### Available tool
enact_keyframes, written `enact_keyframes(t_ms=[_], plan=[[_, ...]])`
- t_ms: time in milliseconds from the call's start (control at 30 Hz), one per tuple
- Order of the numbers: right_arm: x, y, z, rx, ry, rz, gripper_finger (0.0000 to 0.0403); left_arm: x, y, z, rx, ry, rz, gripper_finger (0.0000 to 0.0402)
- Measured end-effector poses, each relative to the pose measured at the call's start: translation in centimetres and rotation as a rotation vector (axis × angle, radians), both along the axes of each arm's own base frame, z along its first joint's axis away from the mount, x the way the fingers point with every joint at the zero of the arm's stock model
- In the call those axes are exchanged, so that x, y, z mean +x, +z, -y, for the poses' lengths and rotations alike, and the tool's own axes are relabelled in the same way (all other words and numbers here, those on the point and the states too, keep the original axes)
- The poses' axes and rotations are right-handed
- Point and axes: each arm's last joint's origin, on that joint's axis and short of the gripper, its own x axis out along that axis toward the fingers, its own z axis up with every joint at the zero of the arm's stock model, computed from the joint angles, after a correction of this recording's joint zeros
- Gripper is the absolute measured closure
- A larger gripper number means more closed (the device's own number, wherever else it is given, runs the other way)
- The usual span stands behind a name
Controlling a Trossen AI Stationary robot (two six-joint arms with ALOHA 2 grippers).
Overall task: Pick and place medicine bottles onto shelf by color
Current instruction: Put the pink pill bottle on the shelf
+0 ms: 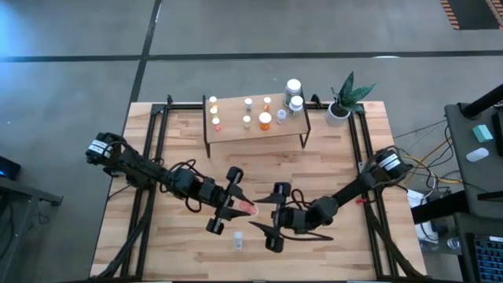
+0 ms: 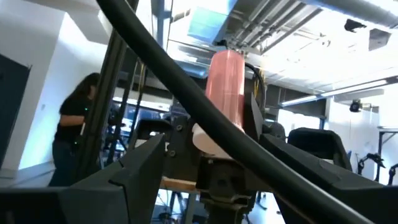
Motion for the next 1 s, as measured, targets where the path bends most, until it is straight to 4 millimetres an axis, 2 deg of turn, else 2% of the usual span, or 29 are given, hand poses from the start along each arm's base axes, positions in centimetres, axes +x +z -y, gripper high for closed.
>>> enact_keyframes(t_ms=[400,1000], plan=[[0.7,0.84,0.03,0.028,0.0,0.022,0.0165,-0.03,-0.04,0.0,0.0,-0.001,-0.002,0.0302],[0.84,0.89,0.22,0.042,-0.021,0.014,0.0243,-0.13,-0.2,-0.01,-0.001,-0.001,-0.003,0.0302]])
